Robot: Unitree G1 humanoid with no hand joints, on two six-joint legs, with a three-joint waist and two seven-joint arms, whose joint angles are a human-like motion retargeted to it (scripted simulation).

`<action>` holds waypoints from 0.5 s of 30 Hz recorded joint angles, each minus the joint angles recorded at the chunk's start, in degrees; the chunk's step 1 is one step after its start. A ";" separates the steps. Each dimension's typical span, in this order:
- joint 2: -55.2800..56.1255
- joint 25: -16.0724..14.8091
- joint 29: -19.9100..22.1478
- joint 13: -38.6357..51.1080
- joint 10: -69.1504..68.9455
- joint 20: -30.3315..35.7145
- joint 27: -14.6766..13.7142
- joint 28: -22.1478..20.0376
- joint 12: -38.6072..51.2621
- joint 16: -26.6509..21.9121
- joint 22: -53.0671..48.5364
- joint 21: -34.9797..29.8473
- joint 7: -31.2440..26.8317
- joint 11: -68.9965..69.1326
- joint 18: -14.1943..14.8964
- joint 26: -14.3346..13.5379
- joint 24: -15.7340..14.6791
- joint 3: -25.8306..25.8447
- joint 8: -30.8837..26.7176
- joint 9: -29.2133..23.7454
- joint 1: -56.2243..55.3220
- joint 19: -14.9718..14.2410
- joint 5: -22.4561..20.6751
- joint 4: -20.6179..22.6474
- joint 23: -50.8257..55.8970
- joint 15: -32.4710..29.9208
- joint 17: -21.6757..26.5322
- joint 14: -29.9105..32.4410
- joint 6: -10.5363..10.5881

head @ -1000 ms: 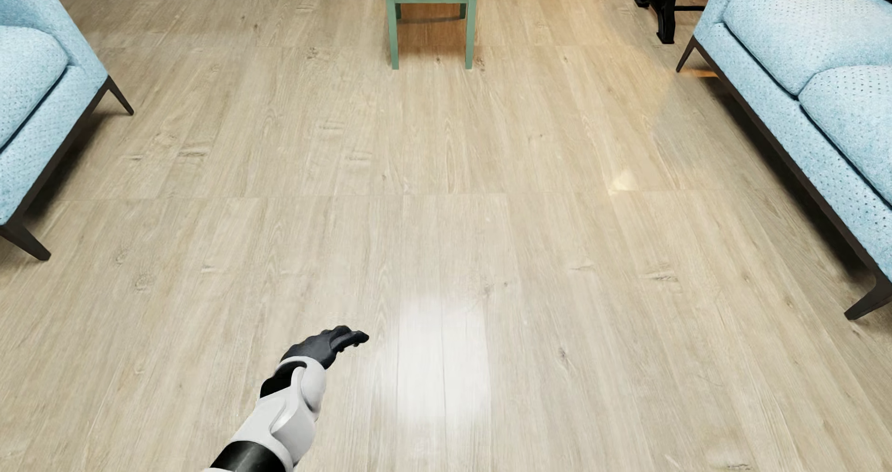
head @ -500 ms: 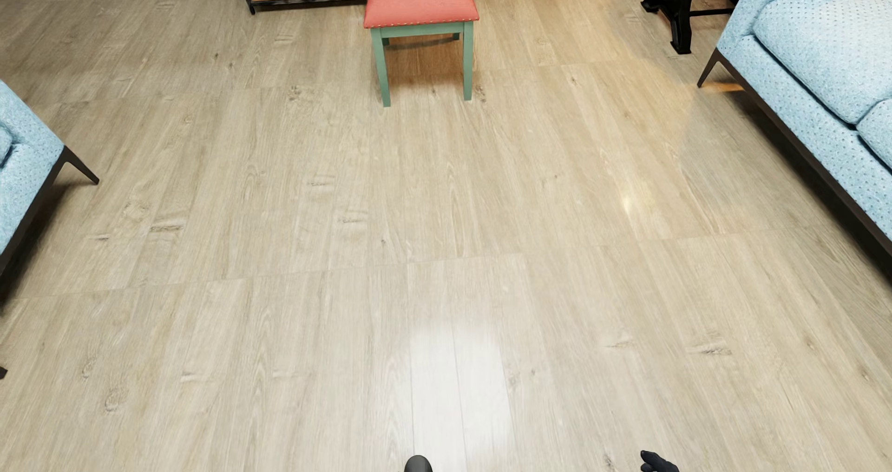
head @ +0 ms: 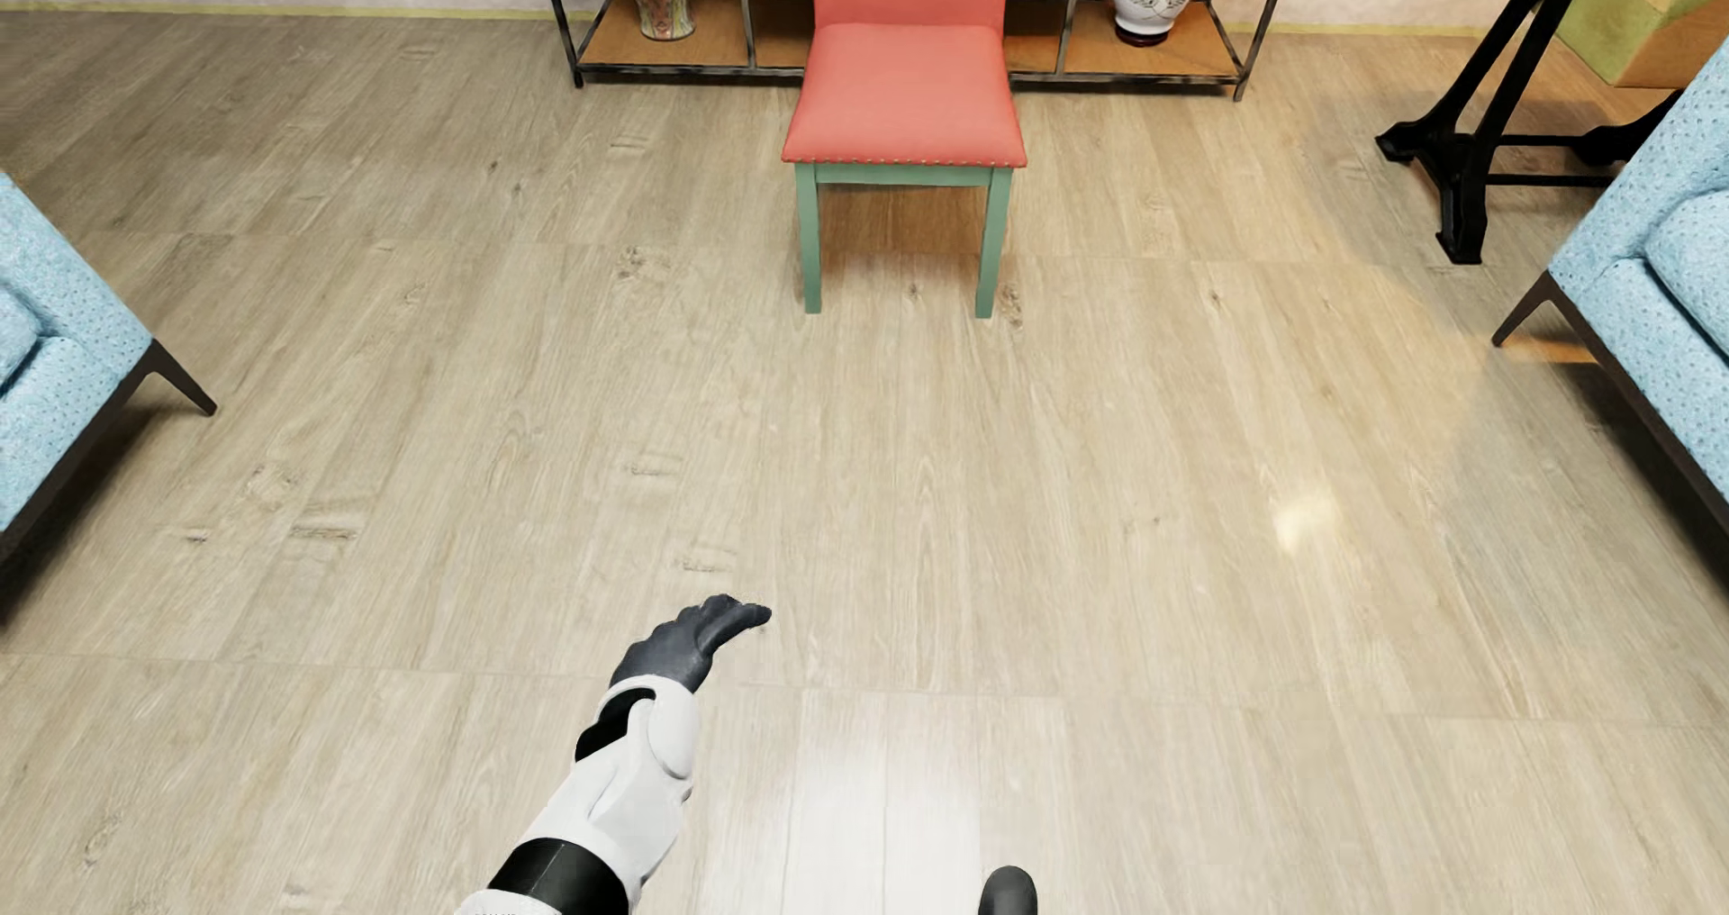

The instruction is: Go to the chair

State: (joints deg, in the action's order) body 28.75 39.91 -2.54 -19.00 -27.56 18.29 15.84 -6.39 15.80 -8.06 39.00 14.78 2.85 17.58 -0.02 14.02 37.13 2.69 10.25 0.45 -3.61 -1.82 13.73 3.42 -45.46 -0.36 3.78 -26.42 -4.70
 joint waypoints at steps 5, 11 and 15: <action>-6.72 1.38 1.88 4.22 -23.61 -2.35 -0.40 -2.60 -11.02 -1.17 0.29 -0.92 -2.83 9.85 2.73 1.70 -3.79 0.13 4.94 -1.32 -3.79 3.55 -6.80 -10.01 0.08 11.81 -3.21 17.87 2.55; -15.85 1.44 6.74 12.64 -51.99 2.78 -4.29 7.09 -21.95 -0.24 19.06 -4.72 -2.41 10.28 2.16 12.90 -4.83 -1.64 5.04 -3.74 -27.90 5.01 -15.44 -19.46 2.22 20.60 -3.80 24.99 7.63; -18.82 3.43 3.05 19.66 -25.22 2.36 -6.05 13.81 -33.01 -0.70 15.18 -11.55 8.25 8.88 0.78 8.39 -6.09 -4.26 0.31 -2.46 -32.69 3.60 -17.58 -17.35 1.29 24.64 -2.35 20.50 8.38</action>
State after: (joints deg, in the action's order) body 9.93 43.34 0.51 0.66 -52.78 20.65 9.78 7.42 -17.21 -8.76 54.19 3.23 11.10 26.47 0.76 22.42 31.04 -1.58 10.56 -2.02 -36.30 1.79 -3.86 -13.93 -44.17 24.29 1.43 -5.92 3.68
